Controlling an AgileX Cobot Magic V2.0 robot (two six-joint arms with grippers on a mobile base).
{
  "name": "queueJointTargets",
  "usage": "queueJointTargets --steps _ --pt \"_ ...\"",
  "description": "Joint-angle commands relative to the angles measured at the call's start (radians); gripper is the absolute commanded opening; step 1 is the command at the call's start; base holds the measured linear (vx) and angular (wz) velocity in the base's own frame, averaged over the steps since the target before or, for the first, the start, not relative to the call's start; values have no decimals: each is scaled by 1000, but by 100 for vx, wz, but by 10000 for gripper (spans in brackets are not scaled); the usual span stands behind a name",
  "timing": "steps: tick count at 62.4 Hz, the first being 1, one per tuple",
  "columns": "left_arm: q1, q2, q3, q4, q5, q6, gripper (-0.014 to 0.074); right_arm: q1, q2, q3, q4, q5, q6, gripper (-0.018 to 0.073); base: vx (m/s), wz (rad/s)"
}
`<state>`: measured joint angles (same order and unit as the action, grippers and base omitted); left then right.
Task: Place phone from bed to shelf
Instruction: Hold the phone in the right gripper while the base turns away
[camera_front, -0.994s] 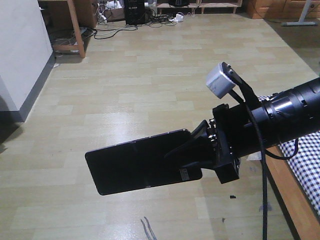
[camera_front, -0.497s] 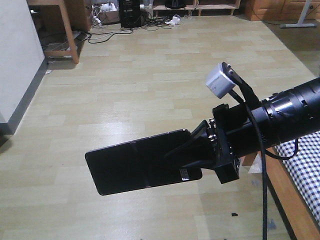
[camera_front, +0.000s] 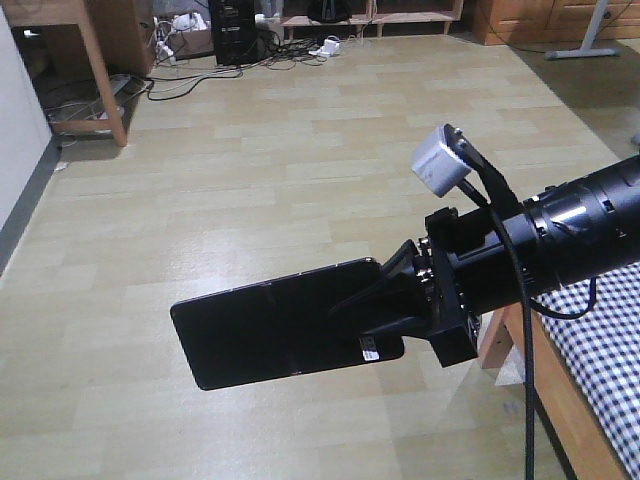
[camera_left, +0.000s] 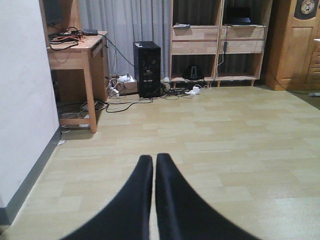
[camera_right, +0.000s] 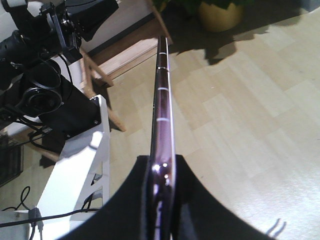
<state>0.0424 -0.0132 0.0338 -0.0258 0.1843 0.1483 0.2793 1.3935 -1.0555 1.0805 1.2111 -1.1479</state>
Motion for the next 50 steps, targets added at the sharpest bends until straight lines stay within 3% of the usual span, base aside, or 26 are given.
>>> queueJointTargets --steps 1,50 --pt "-4 -13 -21 -9 -72 -6 1 -2 -34 -25 87 76 -10 -2 34 -10" --pt "-4 -13 -21 -9 -72 -6 1 -2 -34 -25 87 76 -10 -2 36 -5"
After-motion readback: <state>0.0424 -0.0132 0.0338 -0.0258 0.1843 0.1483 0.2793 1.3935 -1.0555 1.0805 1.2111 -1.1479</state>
